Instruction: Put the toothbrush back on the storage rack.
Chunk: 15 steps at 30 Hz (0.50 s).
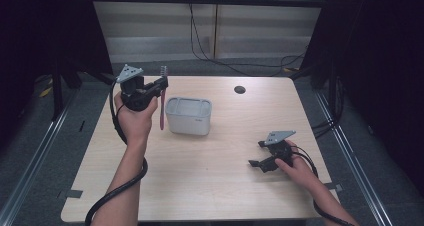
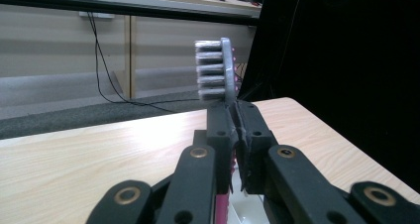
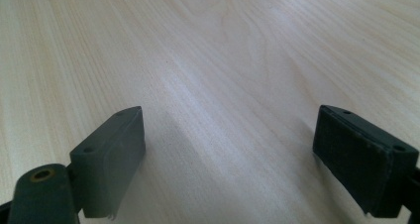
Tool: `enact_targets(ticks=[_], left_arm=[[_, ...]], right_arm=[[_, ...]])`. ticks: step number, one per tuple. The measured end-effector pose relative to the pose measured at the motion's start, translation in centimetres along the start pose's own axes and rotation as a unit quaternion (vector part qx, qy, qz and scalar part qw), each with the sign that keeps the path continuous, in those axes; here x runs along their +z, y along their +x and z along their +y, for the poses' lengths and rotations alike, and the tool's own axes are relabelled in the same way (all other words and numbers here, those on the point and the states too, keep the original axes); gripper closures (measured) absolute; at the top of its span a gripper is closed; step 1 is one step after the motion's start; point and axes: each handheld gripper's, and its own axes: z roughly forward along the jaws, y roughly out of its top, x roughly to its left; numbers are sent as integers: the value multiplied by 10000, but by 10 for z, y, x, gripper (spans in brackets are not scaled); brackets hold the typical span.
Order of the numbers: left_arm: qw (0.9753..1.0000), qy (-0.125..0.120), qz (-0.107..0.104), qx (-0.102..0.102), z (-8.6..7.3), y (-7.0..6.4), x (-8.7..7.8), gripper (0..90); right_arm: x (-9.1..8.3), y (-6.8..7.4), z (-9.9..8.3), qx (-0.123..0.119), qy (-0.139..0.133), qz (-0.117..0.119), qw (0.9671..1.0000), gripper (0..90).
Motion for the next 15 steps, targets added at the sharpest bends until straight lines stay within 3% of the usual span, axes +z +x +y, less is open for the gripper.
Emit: enact_targets(ticks=[15], left_arm=[[10000, -31, 31, -2, 9, 0, 8, 857]], right_arm=[[0, 0, 0, 11, -6, -3, 10000, 125]])
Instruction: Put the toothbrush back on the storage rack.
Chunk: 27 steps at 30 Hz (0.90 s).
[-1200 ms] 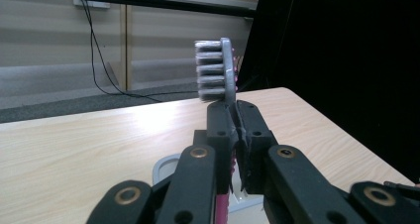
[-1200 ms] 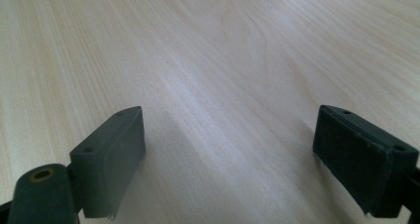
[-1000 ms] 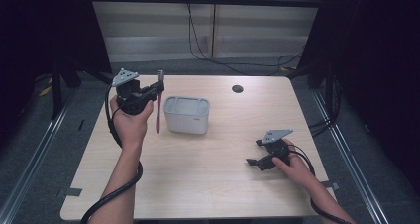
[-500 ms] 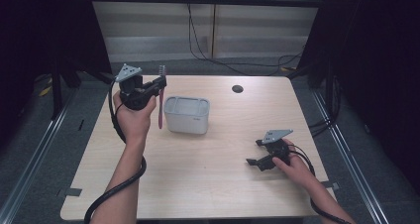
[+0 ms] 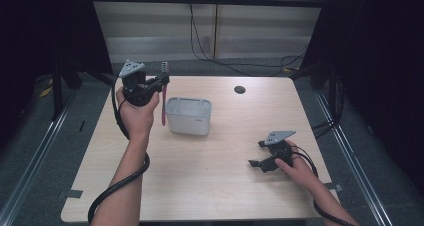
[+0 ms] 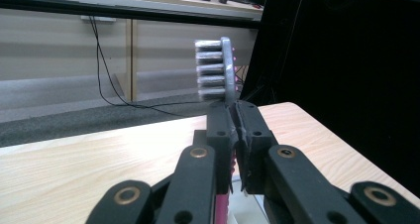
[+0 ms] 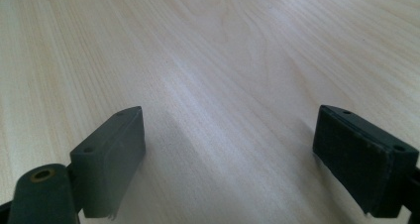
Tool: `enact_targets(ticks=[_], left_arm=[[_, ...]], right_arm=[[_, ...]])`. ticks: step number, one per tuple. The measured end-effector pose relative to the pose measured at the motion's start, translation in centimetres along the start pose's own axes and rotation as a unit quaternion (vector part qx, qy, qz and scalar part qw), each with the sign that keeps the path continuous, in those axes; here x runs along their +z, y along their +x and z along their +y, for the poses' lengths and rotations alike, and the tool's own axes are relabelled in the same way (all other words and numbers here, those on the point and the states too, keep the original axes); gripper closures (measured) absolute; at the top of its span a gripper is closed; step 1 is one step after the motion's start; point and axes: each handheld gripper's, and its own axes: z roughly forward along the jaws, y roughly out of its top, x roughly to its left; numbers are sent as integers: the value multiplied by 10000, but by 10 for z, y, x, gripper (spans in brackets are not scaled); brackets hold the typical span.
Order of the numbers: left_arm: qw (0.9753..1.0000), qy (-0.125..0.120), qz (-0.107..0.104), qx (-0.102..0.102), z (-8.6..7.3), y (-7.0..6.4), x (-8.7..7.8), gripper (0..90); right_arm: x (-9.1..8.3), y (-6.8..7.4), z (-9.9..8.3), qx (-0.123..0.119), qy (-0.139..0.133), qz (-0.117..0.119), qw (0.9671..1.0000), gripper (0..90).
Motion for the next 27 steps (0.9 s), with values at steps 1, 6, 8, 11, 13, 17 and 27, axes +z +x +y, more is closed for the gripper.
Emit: enact_targets(ticks=[1, 6, 8, 11, 13, 17, 27], left_arm=[[10000, -18, -6, -22, 1, 0, 1, 857], [10000, -41, -2, -20, 3, 0, 2, 856], [10000, -65, 2, -24, 4, 0, 2, 856], [10000, -85, 6, -46, 7, 1, 1, 856], [9999, -103, -11, -76, 9, 1, 2, 856], [9999, -133, -6, -90, 12, 3, 2, 856], [9998, -161, 20, -121, 16, 5, 7, 855]], right_arm=[[0, 0, 0, 0, 0, -1, 10000, 125], [0, 0, 0, 0, 1, -1, 10000, 125], [0, 0, 0, 1, 1, -1, 10000, 125], [0, 0, 0, 0, 1, -1, 10000, 125], [0, 0, 0, -11, -7, -3, 10000, 125], [0, 0, 0, -12, -7, -2, 10000, 125], [0, 0, 0, -12, -7, -1, 10000, 125]])
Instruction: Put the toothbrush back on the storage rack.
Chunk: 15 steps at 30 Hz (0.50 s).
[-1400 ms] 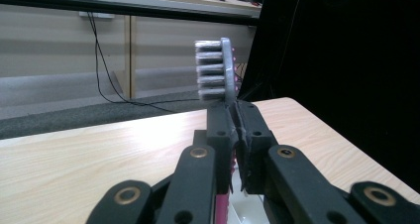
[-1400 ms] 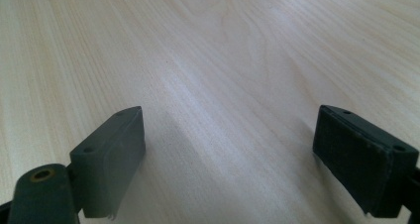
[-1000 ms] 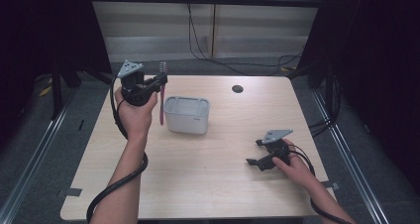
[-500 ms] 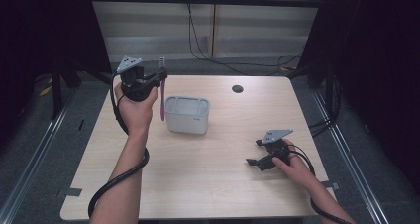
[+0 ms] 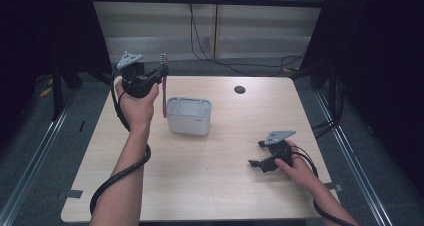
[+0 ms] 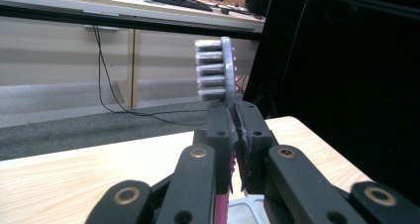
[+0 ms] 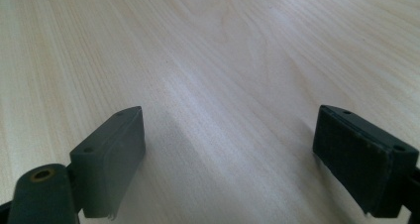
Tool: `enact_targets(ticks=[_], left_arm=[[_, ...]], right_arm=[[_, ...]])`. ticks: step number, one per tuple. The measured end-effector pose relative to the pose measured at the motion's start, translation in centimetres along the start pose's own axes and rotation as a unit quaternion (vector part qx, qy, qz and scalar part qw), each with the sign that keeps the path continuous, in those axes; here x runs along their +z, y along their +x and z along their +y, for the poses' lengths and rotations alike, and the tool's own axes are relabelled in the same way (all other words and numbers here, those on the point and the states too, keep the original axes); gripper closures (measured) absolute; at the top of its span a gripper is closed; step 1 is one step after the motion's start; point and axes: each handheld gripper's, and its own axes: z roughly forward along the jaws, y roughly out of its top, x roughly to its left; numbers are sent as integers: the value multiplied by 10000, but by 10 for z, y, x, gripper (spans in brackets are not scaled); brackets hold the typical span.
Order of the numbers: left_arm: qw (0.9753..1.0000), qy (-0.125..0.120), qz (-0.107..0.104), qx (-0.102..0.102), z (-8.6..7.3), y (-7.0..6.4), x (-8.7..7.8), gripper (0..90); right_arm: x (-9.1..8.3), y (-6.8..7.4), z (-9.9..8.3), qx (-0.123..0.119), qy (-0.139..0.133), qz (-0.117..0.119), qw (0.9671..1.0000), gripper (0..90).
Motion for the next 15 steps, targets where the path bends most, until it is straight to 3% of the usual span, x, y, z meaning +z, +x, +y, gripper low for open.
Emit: enact_targets(ticks=[15], left_arm=[[10000, -48, -37, 35, 11, -3, 9, 854]], right_arm=[[0, 0, 0, 1, -1, 0, 10000, 125]])
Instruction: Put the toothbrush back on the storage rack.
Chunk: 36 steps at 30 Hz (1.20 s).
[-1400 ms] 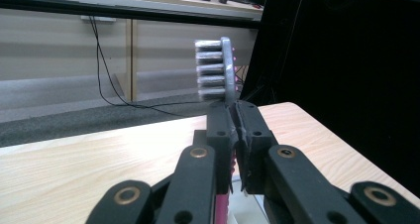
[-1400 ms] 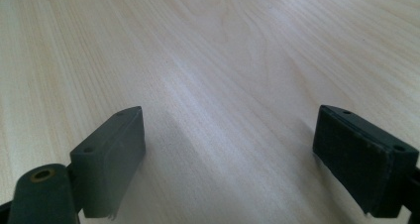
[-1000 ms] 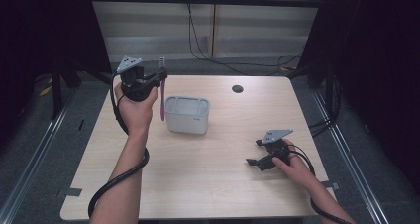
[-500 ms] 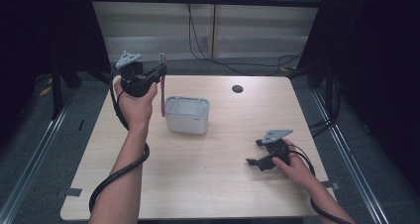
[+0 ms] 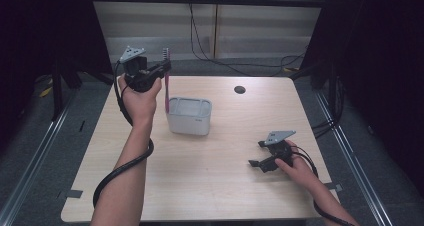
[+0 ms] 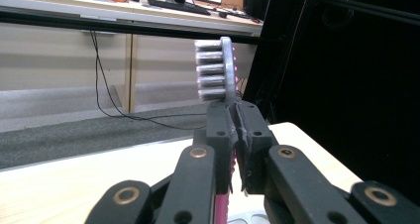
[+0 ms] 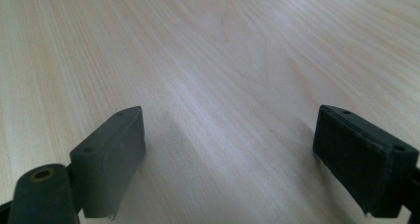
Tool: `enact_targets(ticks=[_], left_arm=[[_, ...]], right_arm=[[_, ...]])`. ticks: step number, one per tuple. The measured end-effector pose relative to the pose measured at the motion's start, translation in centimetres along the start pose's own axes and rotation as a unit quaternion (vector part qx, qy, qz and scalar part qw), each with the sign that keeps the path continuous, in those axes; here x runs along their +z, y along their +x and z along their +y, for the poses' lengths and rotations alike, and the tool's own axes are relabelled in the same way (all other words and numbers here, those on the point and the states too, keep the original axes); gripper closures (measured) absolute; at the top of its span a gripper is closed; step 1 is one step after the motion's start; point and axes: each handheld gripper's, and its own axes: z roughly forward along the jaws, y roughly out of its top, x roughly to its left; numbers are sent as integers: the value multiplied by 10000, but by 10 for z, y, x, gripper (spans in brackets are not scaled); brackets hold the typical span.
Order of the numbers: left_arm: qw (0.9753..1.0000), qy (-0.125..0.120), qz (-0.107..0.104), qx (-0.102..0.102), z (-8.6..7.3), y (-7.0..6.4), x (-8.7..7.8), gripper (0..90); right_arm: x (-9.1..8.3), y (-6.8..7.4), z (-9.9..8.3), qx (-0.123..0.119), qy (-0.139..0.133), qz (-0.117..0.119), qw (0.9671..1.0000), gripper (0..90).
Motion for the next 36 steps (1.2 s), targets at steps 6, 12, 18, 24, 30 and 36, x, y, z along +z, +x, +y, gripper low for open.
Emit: enact_targets(ticks=[6, 12, 18, 24, 30, 36], left_arm=[[10000, 11, 30, 5, 0, 0, 5, 854], [10000, -6, 68, -16, -2, 2, 9, 854], [9999, 3, 128, -12, -5, 5, 15, 853], [9999, 11, 162, -37, -9, 8, 19, 852], [9997, 21, 206, -89, -14, 11, 25, 851], [9997, 35, 229, -91, -17, 14, 31, 850]], right_arm=[[0, 0, 0, 6, 3, 3, 10000, 125], [0, 0, 0, 13, 2, 6, 10000, 126], [0, 0, 0, 11, 2, 5, 10000, 126], [0, 0, 0, 7, -4, 5, 10000, 126], [0, 0, 0, 9, -5, 5, 10000, 126], [0, 0, 0, 10, -8, 16, 10000, 126]])
